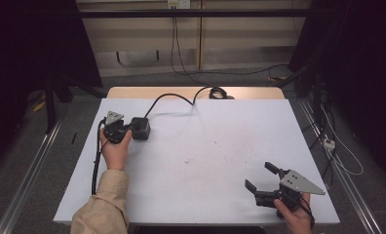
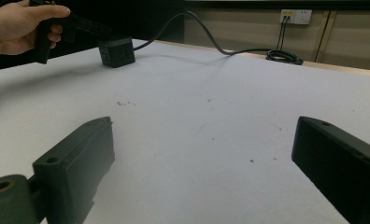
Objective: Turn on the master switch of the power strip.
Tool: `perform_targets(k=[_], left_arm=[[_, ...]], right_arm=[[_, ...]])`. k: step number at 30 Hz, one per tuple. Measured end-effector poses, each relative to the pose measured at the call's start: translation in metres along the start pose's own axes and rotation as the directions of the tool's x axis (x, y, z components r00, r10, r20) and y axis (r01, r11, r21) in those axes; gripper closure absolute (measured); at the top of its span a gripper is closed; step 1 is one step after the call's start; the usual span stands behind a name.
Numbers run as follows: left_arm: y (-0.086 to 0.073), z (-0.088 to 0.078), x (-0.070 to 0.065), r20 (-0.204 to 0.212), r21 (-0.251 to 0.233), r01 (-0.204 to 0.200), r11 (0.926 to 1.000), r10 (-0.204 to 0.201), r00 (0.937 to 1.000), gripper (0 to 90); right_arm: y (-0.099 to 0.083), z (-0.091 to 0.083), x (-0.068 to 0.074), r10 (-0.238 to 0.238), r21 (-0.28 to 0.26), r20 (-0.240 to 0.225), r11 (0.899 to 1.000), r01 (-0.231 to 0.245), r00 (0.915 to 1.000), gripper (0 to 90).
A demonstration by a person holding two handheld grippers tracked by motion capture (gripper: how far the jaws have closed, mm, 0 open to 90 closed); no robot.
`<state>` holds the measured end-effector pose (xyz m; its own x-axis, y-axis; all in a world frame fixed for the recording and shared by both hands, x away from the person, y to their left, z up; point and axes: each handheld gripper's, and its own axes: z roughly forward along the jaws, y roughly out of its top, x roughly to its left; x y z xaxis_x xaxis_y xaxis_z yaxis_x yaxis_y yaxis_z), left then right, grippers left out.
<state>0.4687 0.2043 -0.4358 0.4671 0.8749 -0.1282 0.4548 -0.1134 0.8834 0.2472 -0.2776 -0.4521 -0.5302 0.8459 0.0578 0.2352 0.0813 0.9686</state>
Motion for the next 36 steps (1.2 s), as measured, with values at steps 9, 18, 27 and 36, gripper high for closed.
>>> perform_targets(k=[9, 18, 27, 36], left_arm=[[-0.0002, 0.0002, -0.0012, -0.008, -0.003, -0.005, 1.0000, 0.005, 1.0000, 90.0], [-0.0030, 0.0003, -0.0010, -0.009, -0.029, -0.008, 0.9995, 0.008, 0.9999, 90.0], [-0.0030, -0.0005, -0.0001, -0.006, -0.036, 0.006, 0.9993, -0.007, 1.0000, 90.0], [-0.0029, -0.0005, -0.0004, -0.010, -0.039, 0.014, 0.9991, -0.015, 0.9998, 90.0]], right_arm=[[0.0000, -0.0003, -0.0001, -0.001, -0.001, -0.002, 1.000, 0.001, 1.0000, 5.5], [-0.0001, -0.0002, -0.0004, 0.000, -0.002, 0.001, 1.000, 0.000, 1.0000, 5.5], [-0.0002, -0.0002, -0.0008, 0.002, -0.003, -0.001, 1.000, -0.002, 1.0000, 5.5], [-0.0005, -0.0009, -0.0013, 0.003, -0.003, 0.001, 1.000, -0.003, 1.0000, 5.5]])
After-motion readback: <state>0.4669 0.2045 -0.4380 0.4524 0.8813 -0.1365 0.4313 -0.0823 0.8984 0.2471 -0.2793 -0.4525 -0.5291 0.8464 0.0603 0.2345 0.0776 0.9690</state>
